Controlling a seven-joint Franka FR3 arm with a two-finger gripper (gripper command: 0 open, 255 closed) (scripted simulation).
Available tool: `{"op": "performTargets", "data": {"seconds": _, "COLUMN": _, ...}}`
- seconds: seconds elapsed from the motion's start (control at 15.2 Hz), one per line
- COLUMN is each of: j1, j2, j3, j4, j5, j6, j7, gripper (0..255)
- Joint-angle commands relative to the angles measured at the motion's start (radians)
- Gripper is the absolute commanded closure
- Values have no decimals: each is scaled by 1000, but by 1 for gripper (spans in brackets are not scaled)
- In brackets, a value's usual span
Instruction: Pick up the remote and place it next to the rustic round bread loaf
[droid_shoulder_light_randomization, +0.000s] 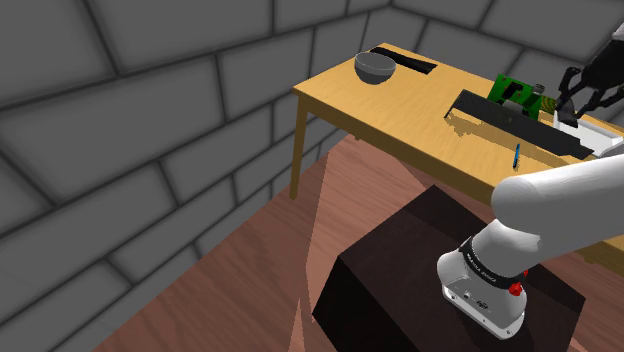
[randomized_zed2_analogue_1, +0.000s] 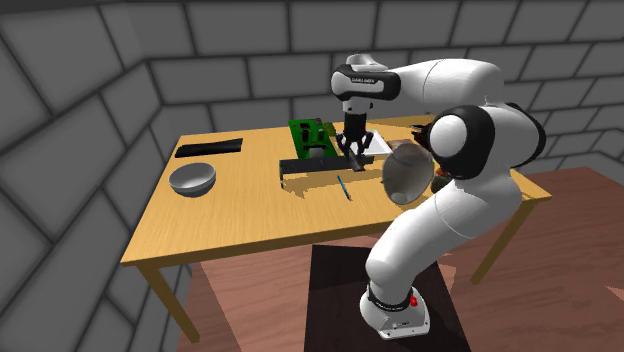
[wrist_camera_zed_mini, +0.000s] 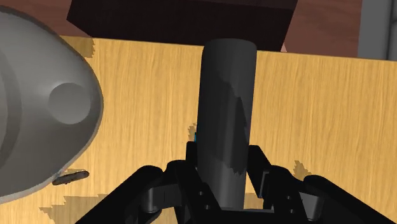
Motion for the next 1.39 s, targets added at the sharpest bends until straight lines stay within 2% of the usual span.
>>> {"op": "performTargets", "data": {"seconds": 0.0, "j1": -12, "j2": 14, "j3": -35, "j4": 21, "j5": -15, "j6": -4, "j7": -48, "gripper": 255}}
{"op": "performTargets", "data": {"seconds": 0.46, "j1": -51, "j2": 96, "j3": -182, "j4": 118, "j5": -52, "j6": -10, "j7": -243, "gripper": 255}}
{"op": "performTargets", "data": {"seconds": 0.79, "j1": -72, "j2": 209, "j3": -304, "j4": 218, "j5": -32, "j6": -4, "j7": -409, "gripper": 255}}
{"op": "performTargets", "data": {"seconds": 1.12, "j1": -106, "j2": 396, "j3": -441, "j4": 347, "j5": 65, "j6": 2, "j7": -619, "gripper": 255}}
{"op": "performTargets", "data": {"seconds": 1.32, "j1": -178, "j2": 551, "j3": -495, "j4": 443, "j5": 171, "j6": -7, "j7": -768, "gripper": 255}}
